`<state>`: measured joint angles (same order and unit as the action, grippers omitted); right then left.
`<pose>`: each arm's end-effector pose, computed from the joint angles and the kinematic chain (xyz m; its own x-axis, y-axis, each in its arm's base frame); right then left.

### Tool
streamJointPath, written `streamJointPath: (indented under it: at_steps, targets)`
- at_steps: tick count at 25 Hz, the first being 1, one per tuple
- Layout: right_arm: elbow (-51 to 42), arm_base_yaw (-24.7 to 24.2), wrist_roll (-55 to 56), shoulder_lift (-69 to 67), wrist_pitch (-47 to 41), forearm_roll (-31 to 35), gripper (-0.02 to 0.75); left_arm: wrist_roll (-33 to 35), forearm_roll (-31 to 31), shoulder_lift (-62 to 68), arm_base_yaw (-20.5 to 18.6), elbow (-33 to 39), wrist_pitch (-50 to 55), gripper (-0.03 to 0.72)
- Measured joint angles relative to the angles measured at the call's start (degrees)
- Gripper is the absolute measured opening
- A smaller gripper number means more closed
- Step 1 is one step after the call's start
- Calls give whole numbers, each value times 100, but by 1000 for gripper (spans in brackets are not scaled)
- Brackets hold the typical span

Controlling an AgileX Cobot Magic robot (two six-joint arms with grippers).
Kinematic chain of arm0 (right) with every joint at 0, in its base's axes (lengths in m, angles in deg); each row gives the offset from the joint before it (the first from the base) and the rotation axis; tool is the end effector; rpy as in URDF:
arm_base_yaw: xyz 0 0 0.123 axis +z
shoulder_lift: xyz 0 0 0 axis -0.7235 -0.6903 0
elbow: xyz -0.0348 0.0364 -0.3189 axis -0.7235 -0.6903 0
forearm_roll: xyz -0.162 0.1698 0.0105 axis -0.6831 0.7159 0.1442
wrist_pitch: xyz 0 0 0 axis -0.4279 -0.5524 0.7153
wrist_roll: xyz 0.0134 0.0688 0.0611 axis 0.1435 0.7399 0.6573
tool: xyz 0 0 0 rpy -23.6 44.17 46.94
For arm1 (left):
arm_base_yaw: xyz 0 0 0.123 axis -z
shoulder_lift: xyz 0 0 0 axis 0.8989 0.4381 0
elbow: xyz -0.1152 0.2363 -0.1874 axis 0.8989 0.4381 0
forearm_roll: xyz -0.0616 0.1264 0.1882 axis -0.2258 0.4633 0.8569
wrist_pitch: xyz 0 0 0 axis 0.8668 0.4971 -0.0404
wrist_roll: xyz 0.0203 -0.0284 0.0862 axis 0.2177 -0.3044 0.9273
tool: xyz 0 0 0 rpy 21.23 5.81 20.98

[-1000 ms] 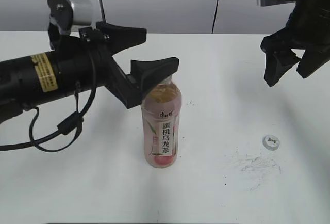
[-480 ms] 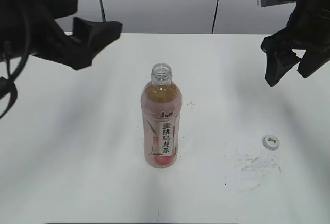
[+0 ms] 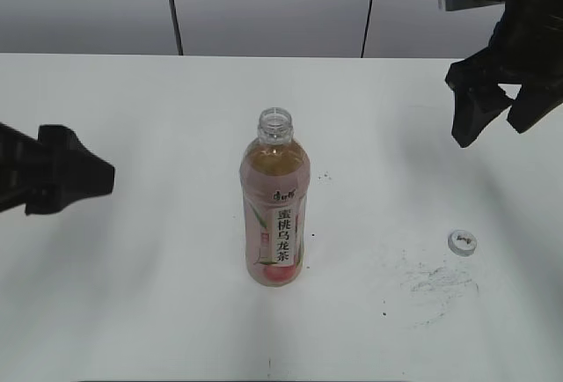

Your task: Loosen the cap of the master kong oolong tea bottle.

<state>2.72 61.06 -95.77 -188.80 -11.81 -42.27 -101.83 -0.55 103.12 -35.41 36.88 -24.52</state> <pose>0.3272 0.0922 0.3028 -0.9141 -0.3913 -0.1067 -0.3980 0.9160 0.0505 0.1497 -0.0782 0.2995 -0.7540 0.0622 -0.6539 0.2394 0.9530 -0.1855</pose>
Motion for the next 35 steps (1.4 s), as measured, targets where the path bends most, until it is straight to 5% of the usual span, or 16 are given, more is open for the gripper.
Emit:
streamJointPath:
  at_steps: [4, 7, 23, 35]
  targets:
    - [-12, 0, 0, 118, 0, 0, 565, 1074, -1499, -119, 44, -61, 976, 534]
    - [-67, 0, 0, 537, 6, -2, 565, 1542, -1852, -410, 44, -312, 1852, 532]
    - [-3286, 0, 196, 4723, 0, -7, 565, 1736, -394, -4530, 44, -644, 4063, 531]
    - [-4680, 0, 201, 8416, 248, -190, 565, 1752, -184, -5350, 46, 367, 3174, 500]
